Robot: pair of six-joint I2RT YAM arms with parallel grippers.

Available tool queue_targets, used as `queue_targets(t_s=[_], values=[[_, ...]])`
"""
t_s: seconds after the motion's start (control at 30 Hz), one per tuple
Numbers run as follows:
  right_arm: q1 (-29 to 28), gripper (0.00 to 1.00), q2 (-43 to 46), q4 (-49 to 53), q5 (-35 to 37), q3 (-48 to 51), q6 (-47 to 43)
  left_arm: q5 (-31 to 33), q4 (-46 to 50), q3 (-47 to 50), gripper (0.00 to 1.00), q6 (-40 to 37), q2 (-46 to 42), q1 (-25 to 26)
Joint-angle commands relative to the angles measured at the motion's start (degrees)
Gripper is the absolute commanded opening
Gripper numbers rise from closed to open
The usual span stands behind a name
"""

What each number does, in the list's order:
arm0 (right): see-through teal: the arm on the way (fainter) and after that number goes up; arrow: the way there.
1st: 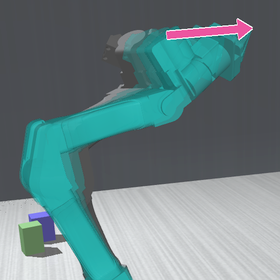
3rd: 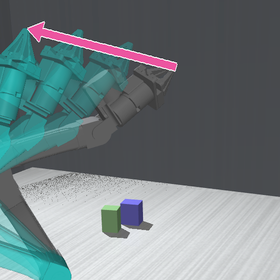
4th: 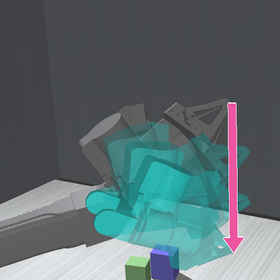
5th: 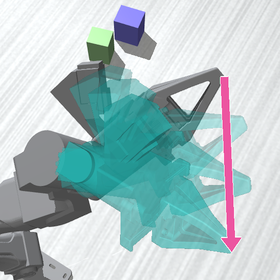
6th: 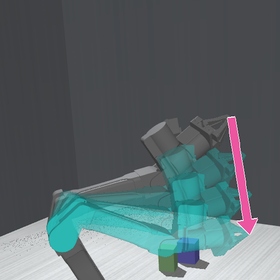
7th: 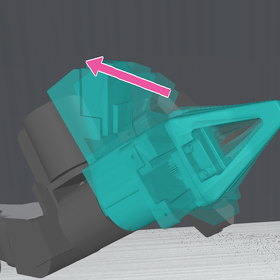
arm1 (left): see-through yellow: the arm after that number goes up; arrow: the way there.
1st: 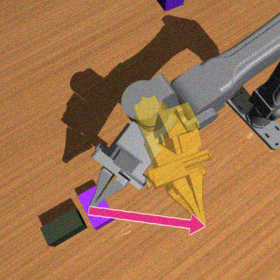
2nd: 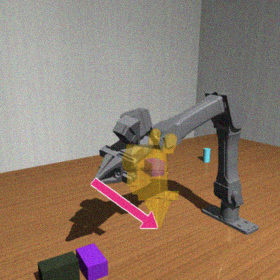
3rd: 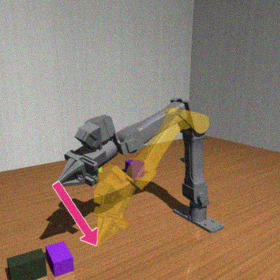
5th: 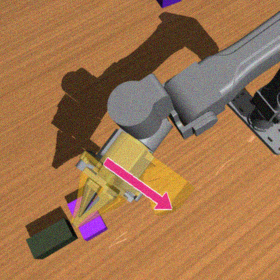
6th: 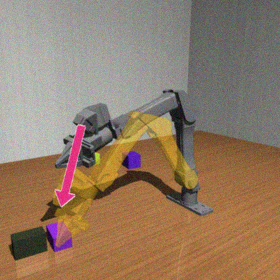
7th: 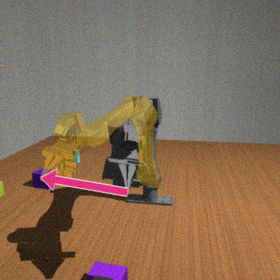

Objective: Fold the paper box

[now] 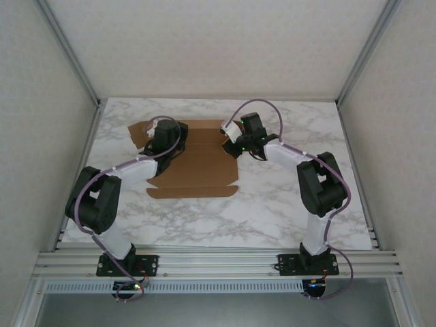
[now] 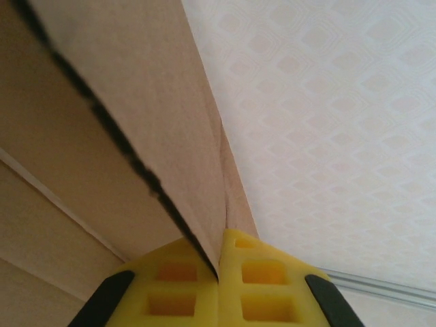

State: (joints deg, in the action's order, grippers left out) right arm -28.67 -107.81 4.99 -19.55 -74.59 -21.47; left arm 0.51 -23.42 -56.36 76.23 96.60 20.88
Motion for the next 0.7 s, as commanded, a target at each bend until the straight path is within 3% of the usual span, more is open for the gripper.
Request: queue_targets(t_s=[0.0,0.13,0.2,0.3,0.37,0.5,0.67], values=[[0.83,0.14,4.31,4.60,-4.98,-0.29,0.18,1.32,8.15,-1.07,0.00,-3.90,1.38,-0.08],[2.43,0.12,6.66,6.23,-13.06,-0.45,3.09,2.44,10.16,-2.03,0.00,-5.53,1.80,0.12],[4.58,0.12,8.93,2.11,-18.11,0.94,8.21,2.74,10.67,-2.20,0.00,-5.82,1.80,0.21],[8.83,0.10,11.73,-7.55,-19.13,3.89,17.27,2.74,10.75,-2.18,0.00,-5.83,1.59,0.16],[11.66,0.07,12.14,-11.21,-15.35,4.06,22.03,2.65,10.68,-2.18,0.00,-5.90,1.41,0.19],[14.29,0.04,8.00,-5.84,2.34,-1.69,22.40,2.06,10.59,-2.44,0.00,-5.83,1.23,0.17],[16.07,0.05,-3.71,3.59,4.22,-12.54,18.66,0.92,10.41,-2.53,0.00,-5.39,1.05,0.19]])
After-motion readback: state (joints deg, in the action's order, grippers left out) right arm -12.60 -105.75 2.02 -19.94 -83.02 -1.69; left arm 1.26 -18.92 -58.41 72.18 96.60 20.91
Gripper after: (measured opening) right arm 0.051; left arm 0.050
